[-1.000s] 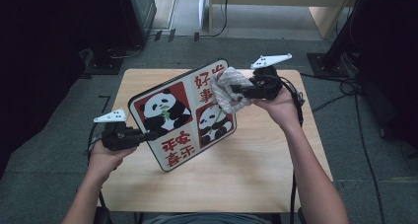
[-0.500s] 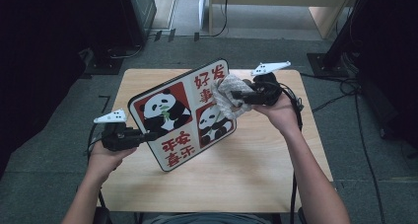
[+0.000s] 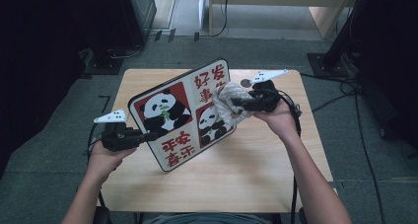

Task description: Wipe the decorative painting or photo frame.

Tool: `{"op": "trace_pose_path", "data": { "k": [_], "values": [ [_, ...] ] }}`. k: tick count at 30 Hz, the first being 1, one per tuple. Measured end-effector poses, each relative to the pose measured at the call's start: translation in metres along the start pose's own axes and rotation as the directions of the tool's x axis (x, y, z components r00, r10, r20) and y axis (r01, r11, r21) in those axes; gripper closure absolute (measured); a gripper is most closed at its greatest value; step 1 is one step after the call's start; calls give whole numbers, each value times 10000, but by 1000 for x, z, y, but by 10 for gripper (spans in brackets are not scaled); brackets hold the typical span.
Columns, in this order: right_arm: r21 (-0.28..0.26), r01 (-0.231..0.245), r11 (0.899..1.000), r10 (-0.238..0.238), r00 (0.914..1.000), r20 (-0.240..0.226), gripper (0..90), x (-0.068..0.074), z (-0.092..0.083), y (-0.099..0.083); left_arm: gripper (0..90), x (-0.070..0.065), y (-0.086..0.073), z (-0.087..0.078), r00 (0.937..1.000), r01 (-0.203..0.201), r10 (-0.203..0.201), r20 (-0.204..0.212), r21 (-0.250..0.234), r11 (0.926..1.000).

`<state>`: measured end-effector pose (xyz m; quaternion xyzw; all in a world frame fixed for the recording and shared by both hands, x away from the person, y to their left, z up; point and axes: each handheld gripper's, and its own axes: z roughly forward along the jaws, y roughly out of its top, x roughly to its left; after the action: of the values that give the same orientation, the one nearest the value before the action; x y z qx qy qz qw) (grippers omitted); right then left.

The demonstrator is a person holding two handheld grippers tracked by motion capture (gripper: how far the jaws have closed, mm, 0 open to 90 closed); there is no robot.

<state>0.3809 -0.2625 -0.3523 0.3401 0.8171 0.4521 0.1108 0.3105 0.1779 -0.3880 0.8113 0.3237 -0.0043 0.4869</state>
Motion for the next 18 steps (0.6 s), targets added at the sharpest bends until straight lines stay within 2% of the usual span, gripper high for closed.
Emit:
{"op": "trace_pose_path", "data": {
  "k": [4,14,18],
  "values": [
    [66,-132,9999,132,9999,-12,650,0,2,-7,785,0,0,0,10000,-52,52,-10,22,10000],
    [55,-42,10000,41,10000,70,648,1,7,-23,786,0,0,0,10000,-84,84,25,80,9999],
    [154,-142,9998,142,9999,56,648,2,10,-31,787,0,0,0,9999,-121,120,48,88,9999]
  ]
}}
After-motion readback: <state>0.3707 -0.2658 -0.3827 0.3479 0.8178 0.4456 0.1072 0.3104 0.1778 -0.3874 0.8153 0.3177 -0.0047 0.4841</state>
